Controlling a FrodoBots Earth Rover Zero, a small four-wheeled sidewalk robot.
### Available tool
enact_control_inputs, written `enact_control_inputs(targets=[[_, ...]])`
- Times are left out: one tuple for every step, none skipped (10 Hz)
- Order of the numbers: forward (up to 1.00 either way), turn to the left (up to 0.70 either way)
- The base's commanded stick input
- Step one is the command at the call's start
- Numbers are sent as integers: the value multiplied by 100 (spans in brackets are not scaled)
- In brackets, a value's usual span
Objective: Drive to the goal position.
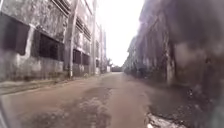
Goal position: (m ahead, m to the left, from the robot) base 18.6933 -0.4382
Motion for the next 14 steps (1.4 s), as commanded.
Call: enact_control_inputs(targets=[[70, 0], [70, 0], [70, 0], [70, 0], [70, 0], [70, -28], [70, -28], [70, -28], [70, -28], [70, -3], [70, -19], [70, -28], [70, -28], [70, 0]])
